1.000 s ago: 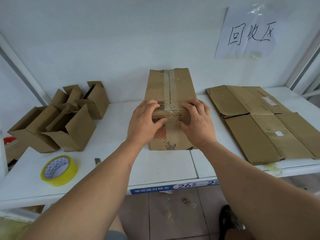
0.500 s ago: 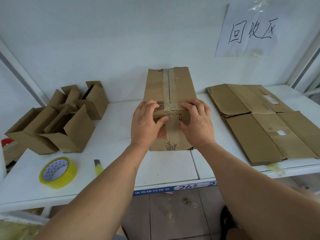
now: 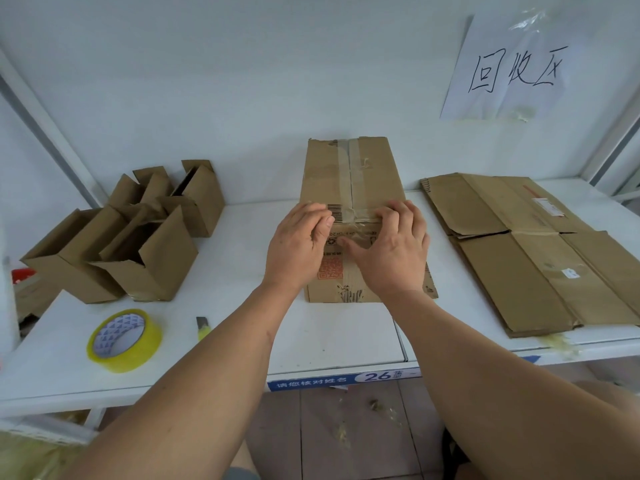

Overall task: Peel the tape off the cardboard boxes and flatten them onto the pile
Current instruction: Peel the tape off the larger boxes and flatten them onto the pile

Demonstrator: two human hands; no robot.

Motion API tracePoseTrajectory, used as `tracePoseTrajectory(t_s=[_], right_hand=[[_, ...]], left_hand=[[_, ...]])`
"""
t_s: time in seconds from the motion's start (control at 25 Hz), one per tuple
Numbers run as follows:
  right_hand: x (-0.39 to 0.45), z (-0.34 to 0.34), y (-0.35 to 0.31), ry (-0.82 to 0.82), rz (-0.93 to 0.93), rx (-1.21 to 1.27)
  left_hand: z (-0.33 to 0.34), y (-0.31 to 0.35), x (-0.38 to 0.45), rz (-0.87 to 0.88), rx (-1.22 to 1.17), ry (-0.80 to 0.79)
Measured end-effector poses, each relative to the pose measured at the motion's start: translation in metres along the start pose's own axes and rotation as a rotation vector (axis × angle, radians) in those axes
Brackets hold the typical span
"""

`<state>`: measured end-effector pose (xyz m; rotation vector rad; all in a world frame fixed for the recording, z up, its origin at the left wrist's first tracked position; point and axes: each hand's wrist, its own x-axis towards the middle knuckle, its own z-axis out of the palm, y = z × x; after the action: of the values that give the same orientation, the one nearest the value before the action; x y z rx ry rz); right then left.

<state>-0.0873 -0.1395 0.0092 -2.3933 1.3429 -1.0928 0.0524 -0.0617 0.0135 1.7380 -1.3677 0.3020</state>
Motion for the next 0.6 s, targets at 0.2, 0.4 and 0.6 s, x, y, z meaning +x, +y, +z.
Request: tracePoseTrajectory(t_s=[0.2, 0.4, 0.6], right_hand=[[-0.0009, 0.0028, 0.0065, 0.034, -0.053, 0.012], [-0.001, 0.0063, 0.0049, 0.073, -0.069, -0.011], [-0.002, 0.004, -0.0003, 0.093, -0.067, -0.048]], left_hand=[[0.0031, -0.0011, 0.0002, -0.003, 0.011, 0.029], [0.0014, -0.0009, 0.0009, -0.021, 0.019, 0.008], [0.0007, -0.0019, 0.001, -0.037, 0.019, -0.017]])
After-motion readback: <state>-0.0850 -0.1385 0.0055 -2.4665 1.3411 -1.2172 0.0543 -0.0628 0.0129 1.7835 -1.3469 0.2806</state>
